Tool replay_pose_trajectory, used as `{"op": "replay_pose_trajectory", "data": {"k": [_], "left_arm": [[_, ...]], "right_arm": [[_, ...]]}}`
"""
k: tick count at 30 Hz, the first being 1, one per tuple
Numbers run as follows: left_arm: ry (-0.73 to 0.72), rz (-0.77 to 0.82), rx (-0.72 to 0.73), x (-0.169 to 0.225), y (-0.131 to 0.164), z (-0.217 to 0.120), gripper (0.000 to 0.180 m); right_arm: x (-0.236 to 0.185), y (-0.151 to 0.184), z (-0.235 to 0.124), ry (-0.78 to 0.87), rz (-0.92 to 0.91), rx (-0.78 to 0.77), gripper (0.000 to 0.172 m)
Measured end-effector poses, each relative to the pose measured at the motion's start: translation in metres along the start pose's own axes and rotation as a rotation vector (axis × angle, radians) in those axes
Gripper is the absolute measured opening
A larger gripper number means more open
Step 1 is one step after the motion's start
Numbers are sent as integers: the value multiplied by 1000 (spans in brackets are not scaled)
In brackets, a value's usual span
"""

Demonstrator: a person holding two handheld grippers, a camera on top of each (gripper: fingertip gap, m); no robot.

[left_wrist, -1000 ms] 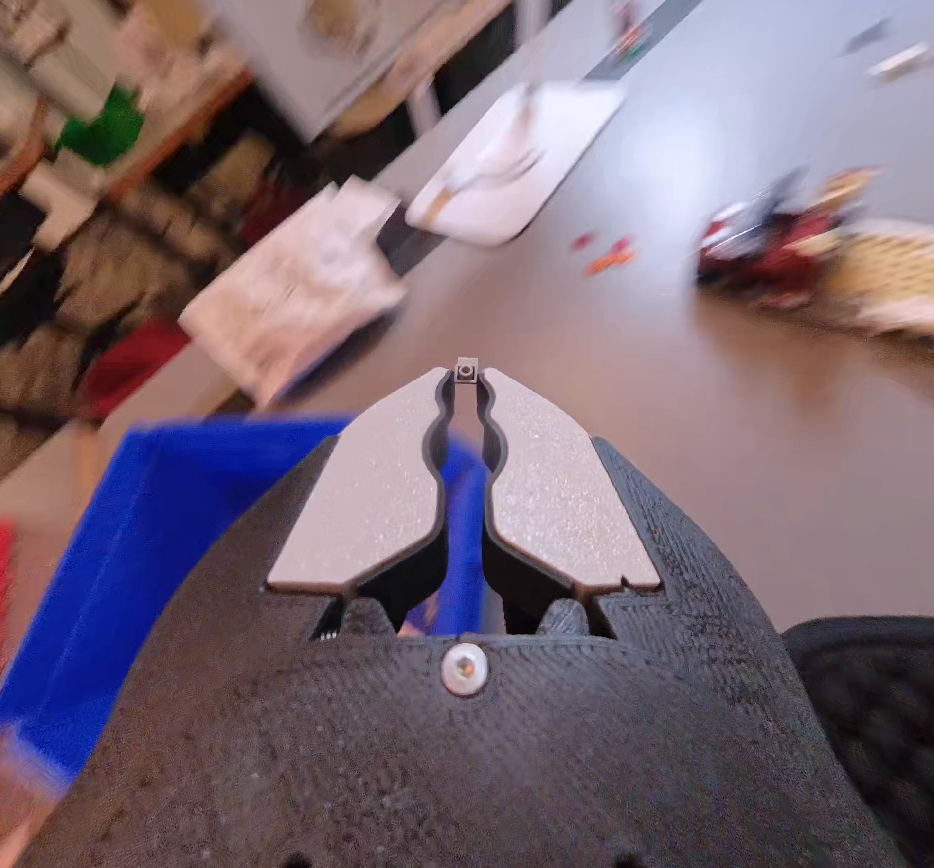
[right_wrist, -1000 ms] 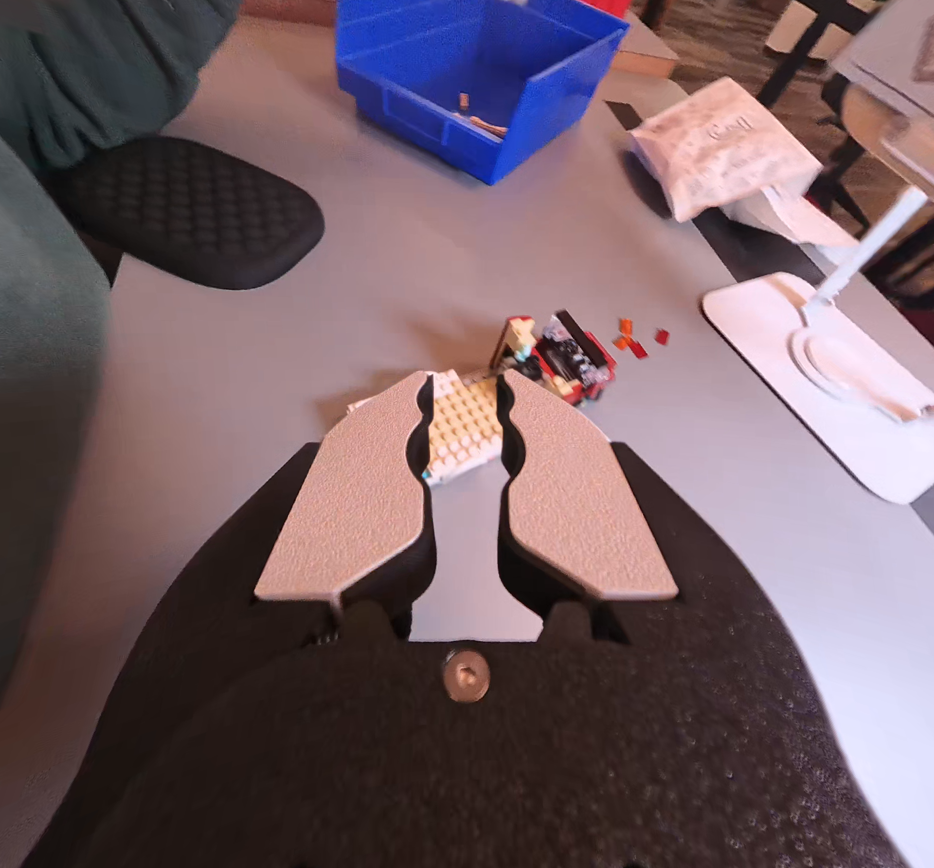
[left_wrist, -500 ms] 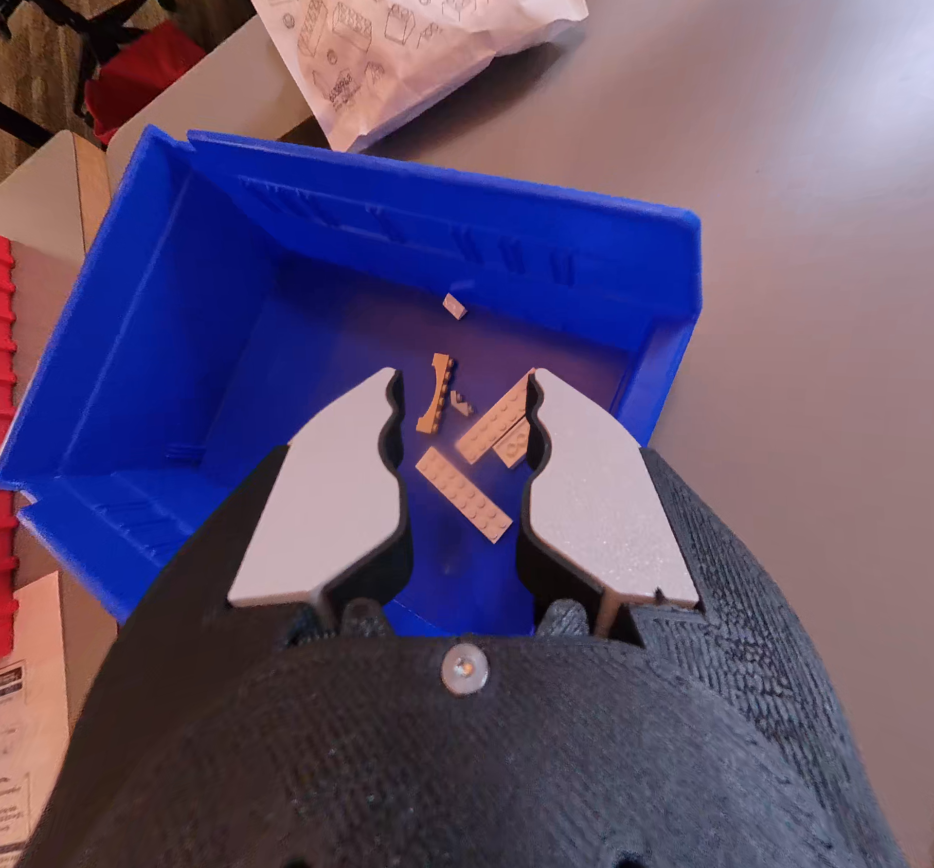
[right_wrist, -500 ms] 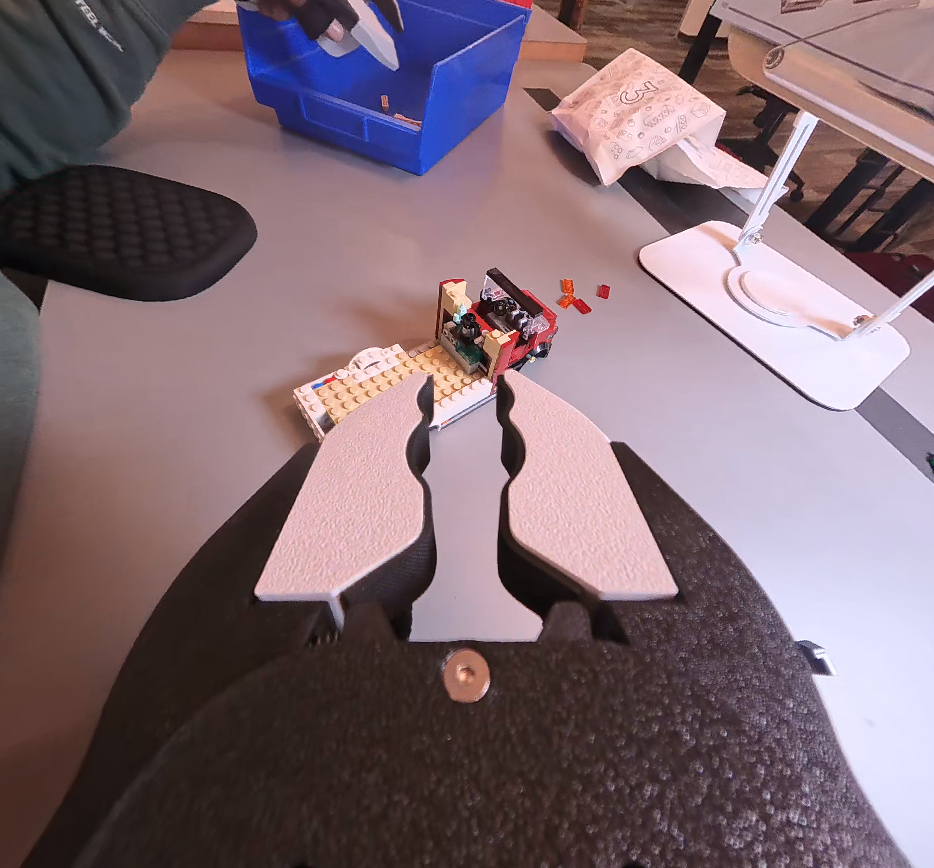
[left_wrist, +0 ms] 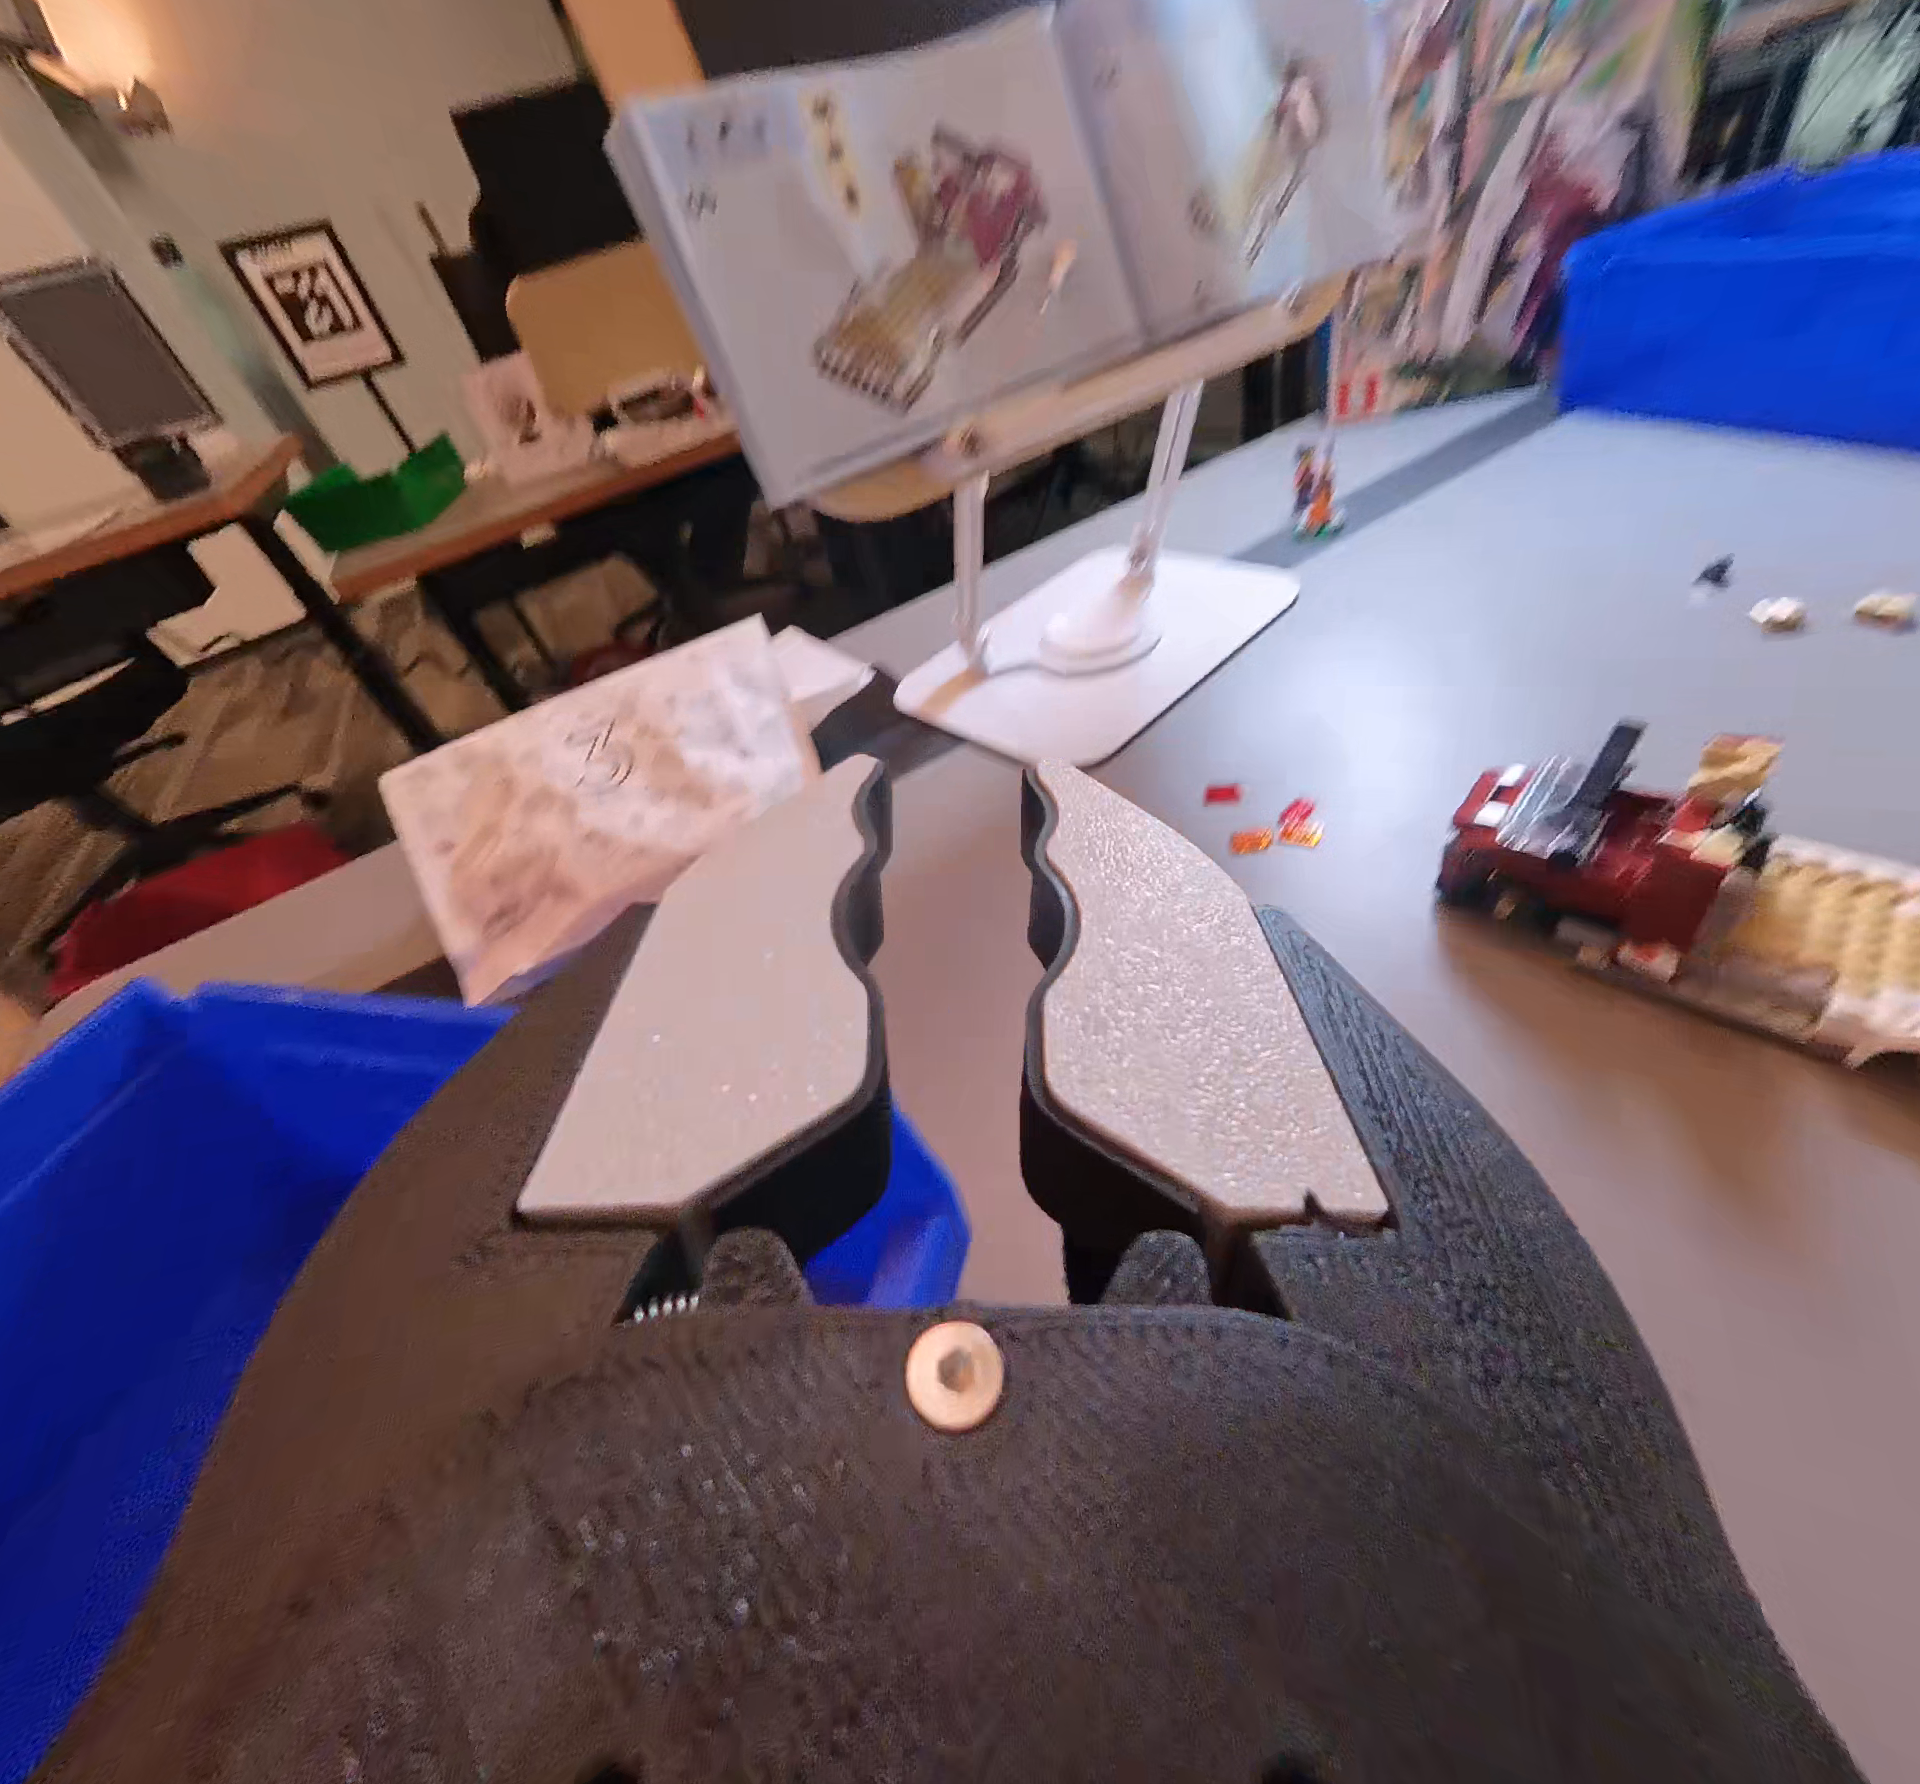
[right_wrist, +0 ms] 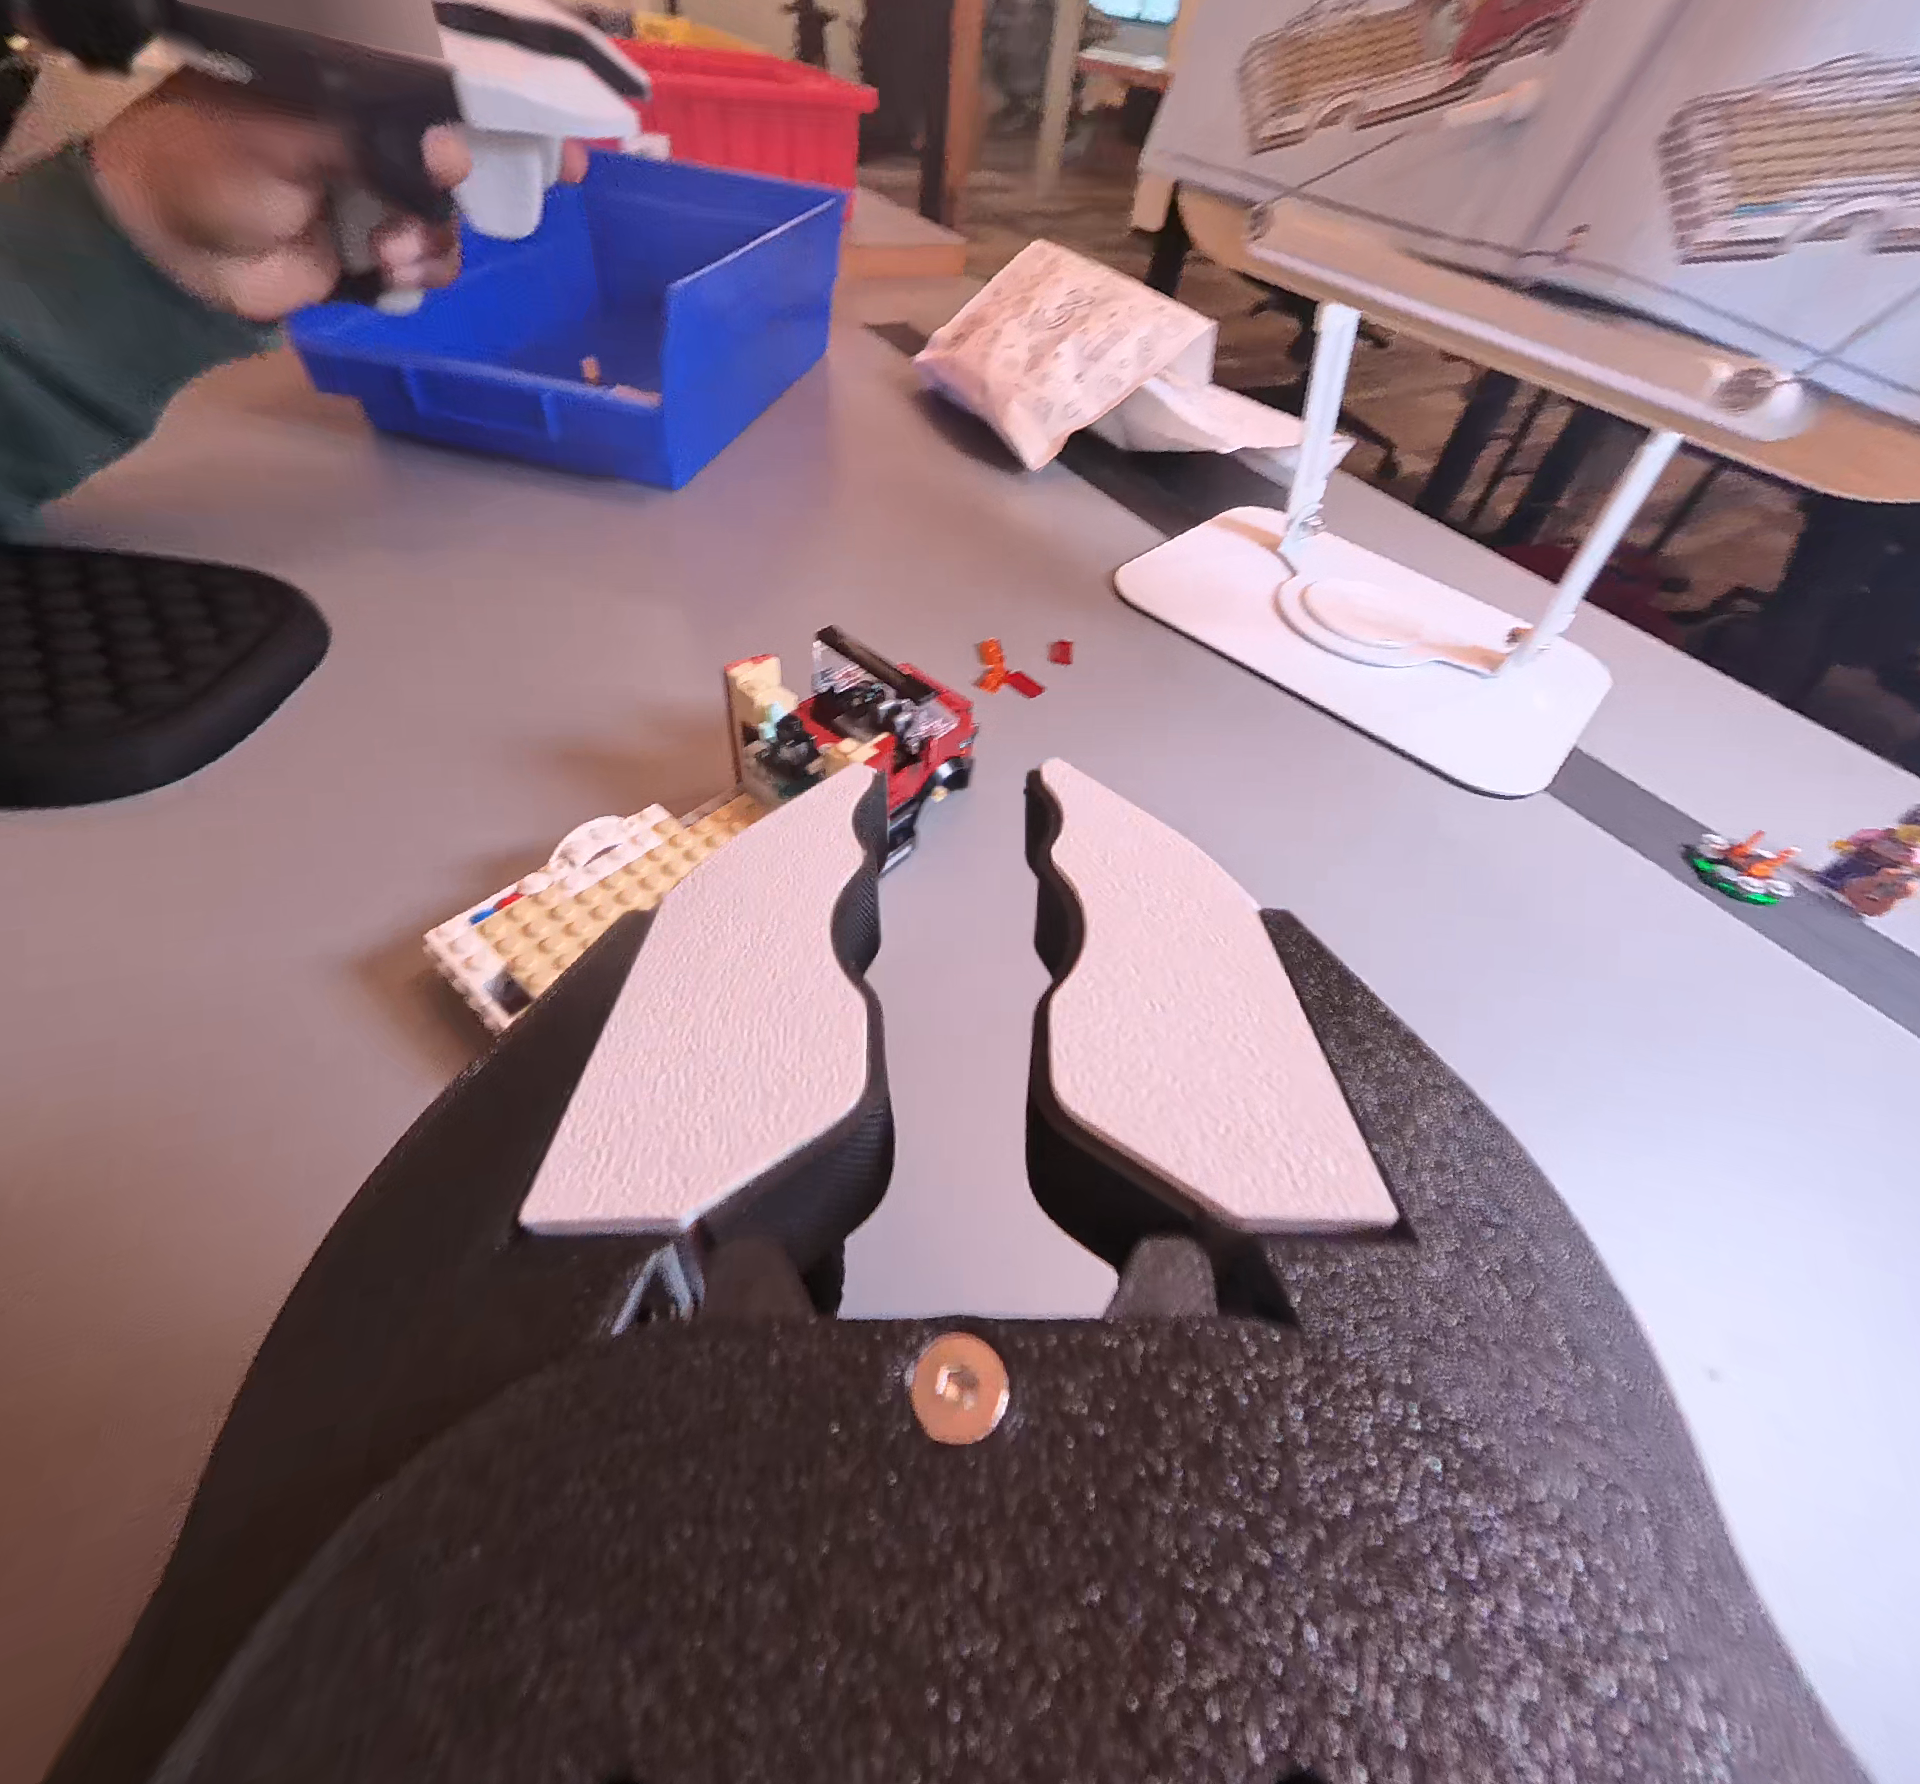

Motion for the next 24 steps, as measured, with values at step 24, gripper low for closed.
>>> {"op": "replay_pose_trajectory", "data": {"k": [24], "left_arm": [[211, -107, 124, 68, 59, 33, 19]], "right_arm": [[36, 25, -9, 369, 42, 127, 26]]}}
Point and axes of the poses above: each gripper's, where its closed fingertips meet, z out along the fingers, y out of its underside, x = y × z across the jaws, the point moved 7 cm from there along -z, back along the fingers, and after that the axes turned 5 degrees about -z, right-handed, at the moved point
